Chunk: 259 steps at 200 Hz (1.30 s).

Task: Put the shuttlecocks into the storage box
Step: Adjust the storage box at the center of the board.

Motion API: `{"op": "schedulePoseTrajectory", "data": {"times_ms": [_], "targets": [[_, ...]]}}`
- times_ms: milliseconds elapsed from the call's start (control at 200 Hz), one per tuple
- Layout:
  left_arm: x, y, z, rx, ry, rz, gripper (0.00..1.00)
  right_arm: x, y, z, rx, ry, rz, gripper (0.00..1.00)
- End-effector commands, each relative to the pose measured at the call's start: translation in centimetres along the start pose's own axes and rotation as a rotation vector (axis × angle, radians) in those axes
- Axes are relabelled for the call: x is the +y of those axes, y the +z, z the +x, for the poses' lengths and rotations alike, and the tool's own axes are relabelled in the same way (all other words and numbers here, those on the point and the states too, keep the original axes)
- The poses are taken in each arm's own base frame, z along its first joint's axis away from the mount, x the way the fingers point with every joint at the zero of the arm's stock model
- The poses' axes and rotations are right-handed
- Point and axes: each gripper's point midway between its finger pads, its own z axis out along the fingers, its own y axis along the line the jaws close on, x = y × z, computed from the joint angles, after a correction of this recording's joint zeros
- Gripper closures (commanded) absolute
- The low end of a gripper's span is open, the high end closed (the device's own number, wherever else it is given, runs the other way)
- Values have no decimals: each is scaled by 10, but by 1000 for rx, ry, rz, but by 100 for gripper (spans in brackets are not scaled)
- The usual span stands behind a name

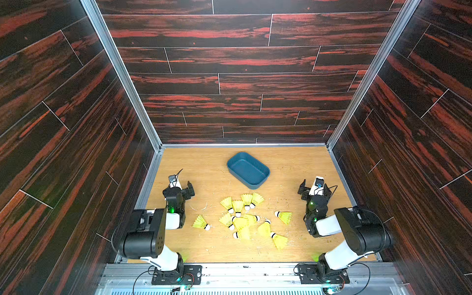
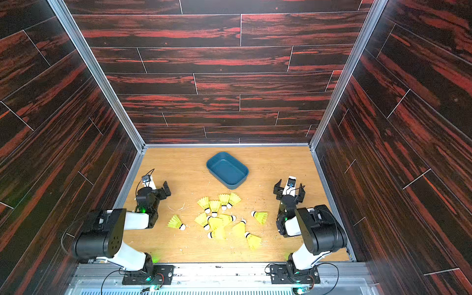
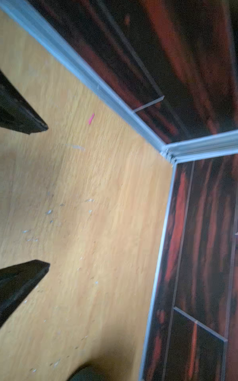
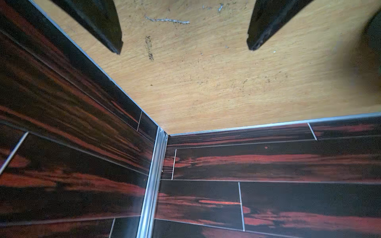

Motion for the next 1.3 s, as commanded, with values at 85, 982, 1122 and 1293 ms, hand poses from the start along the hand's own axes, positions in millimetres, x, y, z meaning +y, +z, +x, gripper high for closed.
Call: {"op": "schedulePoseTrajectory", "data": {"times_ms": [85, 982, 1122, 1293], "targets": [[3, -22, -39, -91, 32, -76, 0, 44, 18, -94, -53, -64, -26, 2], [-107, -32, -81, 632, -422, 134, 6, 169, -13, -81, 836, 349, -248, 35], [-126, -43, -49, 816, -331, 199, 10, 191, -21, -53, 951, 387, -255, 38], [-146, -47, -26, 926, -286, 269, 13, 206, -23, -16, 1084, 416, -203, 39]]}}
